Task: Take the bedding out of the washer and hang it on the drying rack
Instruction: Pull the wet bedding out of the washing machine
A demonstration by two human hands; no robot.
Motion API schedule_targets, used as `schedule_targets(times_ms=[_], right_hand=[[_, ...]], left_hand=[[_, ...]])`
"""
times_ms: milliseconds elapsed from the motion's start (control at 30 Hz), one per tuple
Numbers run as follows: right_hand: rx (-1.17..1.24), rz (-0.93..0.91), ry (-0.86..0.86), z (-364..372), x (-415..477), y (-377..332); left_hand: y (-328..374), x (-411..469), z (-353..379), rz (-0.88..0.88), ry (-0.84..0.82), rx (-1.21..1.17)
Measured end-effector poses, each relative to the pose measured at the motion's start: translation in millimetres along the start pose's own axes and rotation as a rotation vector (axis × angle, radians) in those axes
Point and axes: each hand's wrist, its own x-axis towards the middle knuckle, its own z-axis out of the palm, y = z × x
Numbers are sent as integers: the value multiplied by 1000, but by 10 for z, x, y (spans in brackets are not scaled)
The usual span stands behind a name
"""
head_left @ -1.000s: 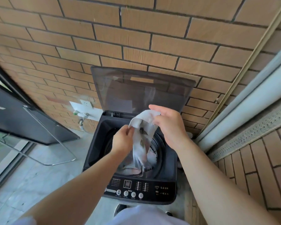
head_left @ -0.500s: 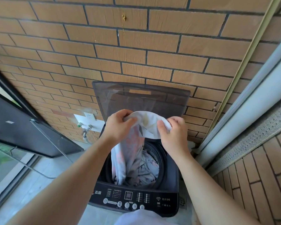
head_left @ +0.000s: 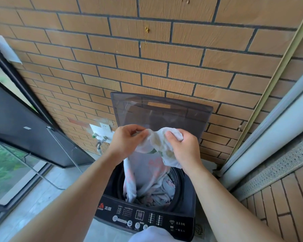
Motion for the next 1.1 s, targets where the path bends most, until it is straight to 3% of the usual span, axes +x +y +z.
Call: schedule_targets(times_ms=[133, 333, 567, 700, 833, 967, 1100], right_hand=[[40, 66, 79, -22, 70, 20], [148, 119, 24, -19, 115, 6], [244, 158, -44, -66, 170, 8], [275, 192, -319, -83, 108, -124], [77, 165, -699, -34, 73, -98], [51, 46, -593, 62, 11, -131], [222, 86, -479, 124, -7, -186]], left_hand=[[-14, 4, -87, -61, 84, 40], [-6, -16, -144, -105, 122, 34], [-8, -93, -172, -166, 28, -36], [62, -146, -189, -191, -68, -181], [3, -147, -162, -124, -66, 1], [-140, -129, -146, -98, 37, 134], [-402, -144, -118, -104, -48, 363]])
